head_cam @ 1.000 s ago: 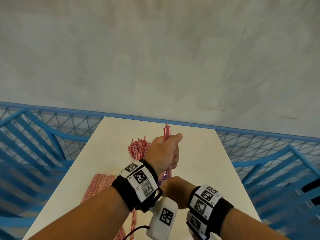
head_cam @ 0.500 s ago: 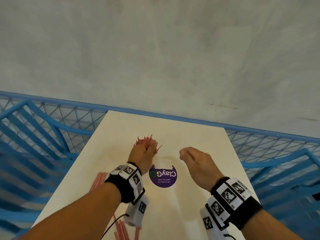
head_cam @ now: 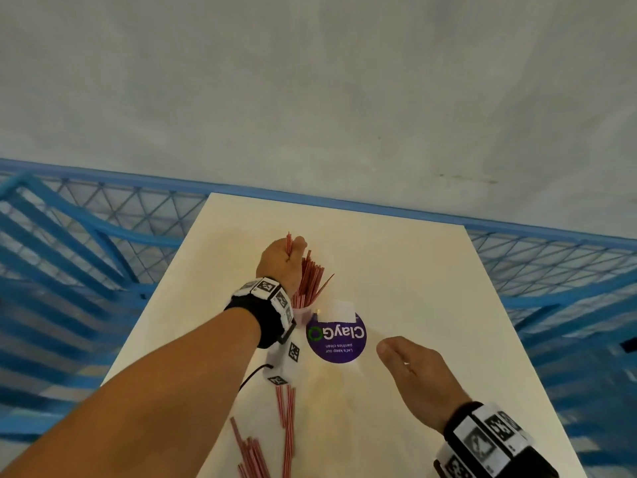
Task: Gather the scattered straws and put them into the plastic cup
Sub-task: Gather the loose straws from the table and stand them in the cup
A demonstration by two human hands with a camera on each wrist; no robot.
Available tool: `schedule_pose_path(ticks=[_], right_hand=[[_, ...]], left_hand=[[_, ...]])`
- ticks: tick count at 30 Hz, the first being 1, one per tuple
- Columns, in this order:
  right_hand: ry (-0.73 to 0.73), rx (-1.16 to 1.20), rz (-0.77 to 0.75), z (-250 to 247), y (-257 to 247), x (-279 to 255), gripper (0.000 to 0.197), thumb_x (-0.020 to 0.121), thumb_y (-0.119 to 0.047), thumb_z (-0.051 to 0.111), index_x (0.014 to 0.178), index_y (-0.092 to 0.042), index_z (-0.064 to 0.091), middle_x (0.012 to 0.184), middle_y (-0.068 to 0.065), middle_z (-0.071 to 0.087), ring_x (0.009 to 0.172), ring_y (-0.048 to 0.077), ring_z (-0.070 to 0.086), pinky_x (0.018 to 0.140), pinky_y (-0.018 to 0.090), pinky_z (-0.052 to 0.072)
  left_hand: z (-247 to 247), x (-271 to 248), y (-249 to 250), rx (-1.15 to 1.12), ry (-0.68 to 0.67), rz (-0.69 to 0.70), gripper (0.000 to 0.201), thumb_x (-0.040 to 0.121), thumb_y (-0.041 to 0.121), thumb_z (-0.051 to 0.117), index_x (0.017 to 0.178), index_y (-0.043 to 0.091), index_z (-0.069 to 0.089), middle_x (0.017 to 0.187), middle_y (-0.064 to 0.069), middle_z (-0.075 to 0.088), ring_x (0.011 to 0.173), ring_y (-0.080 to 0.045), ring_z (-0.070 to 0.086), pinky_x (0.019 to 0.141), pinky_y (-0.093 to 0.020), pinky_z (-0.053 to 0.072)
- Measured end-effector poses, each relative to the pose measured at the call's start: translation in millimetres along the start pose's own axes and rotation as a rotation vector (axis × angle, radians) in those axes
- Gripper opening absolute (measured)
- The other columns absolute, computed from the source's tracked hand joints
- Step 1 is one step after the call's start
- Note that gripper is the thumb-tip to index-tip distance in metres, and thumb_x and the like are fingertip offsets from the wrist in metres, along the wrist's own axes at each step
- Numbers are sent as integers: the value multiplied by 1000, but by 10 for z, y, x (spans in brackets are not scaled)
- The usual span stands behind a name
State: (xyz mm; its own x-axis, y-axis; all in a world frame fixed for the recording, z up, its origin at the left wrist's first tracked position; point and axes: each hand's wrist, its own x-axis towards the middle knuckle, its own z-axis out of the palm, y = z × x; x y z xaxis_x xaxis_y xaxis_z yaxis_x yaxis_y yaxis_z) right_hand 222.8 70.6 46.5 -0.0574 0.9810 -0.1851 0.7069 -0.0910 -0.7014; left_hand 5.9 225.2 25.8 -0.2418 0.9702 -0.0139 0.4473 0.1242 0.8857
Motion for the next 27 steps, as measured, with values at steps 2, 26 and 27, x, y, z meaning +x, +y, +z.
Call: schedule_pose_path(ticks=[2, 26, 27], right_hand=[[0, 4, 8, 18, -2, 14, 23, 96, -36, 44, 97, -24, 64, 91, -13, 68, 89, 1, 60, 80, 21, 47], [-326, -500, 162, 1394, -349, 32, 56, 84, -60, 49, 109, -11, 56, 113, 8, 62, 100, 28, 61, 74, 32, 43], [-317, -506, 151, 1436, -368, 44, 56, 83, -61, 50, 107, -11, 57, 110, 8, 63, 98, 29, 61, 73, 32, 43]], left_hand=[[63, 5, -161, 111, -37, 4, 55, 92, 55, 37, 103, 9, 65, 115, -11, 65, 108, -29, 58, 99, -44, 44], [-797, -2001, -952, 840, -470, -324, 49, 88, 57, 47, 102, 12, 60, 104, -9, 65, 91, -28, 62, 72, -31, 46], [-749, -2105, -968, 873, -473, -342, 51, 86, 60, 48, 103, 14, 61, 106, -7, 65, 94, -27, 63, 75, -32, 47]])
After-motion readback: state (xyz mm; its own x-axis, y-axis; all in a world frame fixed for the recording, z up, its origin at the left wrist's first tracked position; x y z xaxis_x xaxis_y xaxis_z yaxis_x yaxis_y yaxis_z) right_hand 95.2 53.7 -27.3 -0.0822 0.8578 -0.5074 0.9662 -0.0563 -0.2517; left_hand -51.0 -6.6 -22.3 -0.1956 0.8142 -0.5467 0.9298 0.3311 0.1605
